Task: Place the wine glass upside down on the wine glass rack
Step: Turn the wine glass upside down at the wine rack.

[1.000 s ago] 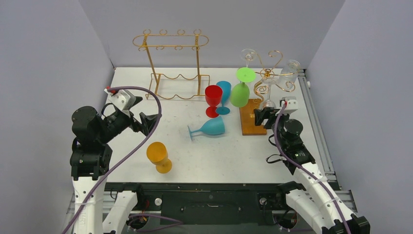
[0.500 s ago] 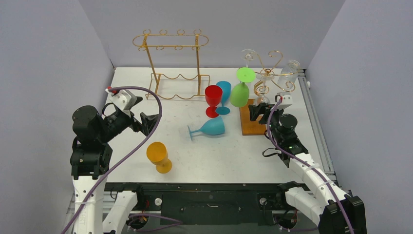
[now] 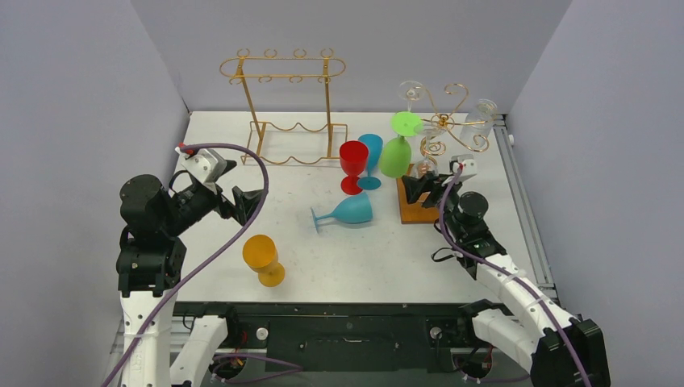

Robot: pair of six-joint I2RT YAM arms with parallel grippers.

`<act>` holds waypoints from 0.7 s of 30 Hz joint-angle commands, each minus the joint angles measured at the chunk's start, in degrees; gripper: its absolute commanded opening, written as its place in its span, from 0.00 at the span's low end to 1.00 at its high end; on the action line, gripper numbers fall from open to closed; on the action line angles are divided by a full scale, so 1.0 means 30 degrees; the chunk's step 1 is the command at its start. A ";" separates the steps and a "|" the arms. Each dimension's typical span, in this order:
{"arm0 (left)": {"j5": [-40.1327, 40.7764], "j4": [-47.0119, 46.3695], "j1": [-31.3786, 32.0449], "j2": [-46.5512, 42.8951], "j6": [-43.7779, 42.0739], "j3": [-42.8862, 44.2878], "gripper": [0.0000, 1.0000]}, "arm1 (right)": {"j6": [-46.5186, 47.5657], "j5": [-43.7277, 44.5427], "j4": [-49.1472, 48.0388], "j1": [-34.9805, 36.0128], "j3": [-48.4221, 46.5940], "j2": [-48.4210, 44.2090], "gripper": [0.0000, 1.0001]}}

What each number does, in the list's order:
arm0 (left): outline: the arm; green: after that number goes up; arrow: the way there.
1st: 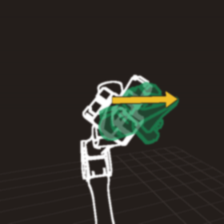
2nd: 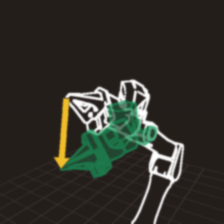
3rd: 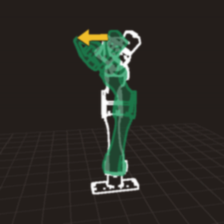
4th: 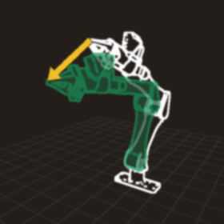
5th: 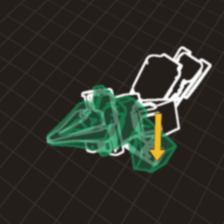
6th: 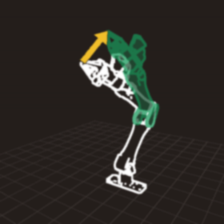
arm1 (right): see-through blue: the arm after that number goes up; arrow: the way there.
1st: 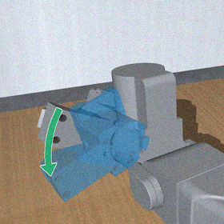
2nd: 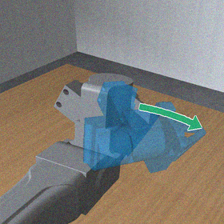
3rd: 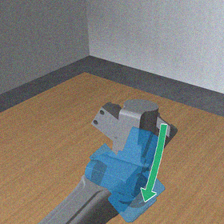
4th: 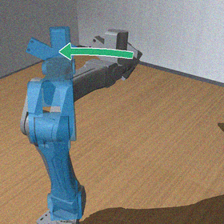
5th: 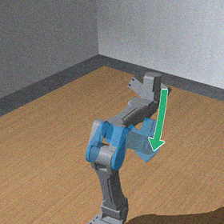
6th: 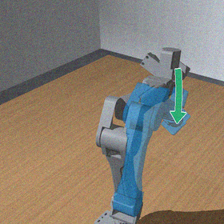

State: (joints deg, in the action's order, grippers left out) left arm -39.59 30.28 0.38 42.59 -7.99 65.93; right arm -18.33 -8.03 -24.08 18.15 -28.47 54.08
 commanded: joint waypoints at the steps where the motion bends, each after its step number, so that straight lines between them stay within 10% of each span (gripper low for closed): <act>1: -0.0399 -0.0104 -0.0032 -0.0075 -0.0117 0.0292 0.96 | 0.0020 -0.0353 -0.2191 0.0444 0.0565 -0.1010 0.37; 21: -0.0638 0.0231 -0.0015 -0.0192 -0.0164 0.0533 0.96 | -0.1137 0.1500 -0.3025 0.1039 0.2886 -0.3742 0.42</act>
State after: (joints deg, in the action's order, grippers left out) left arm -40.80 31.03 0.38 42.33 -8.10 65.93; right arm -20.45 -5.34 -26.70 21.06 -20.40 43.33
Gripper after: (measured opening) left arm 0.963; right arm 0.685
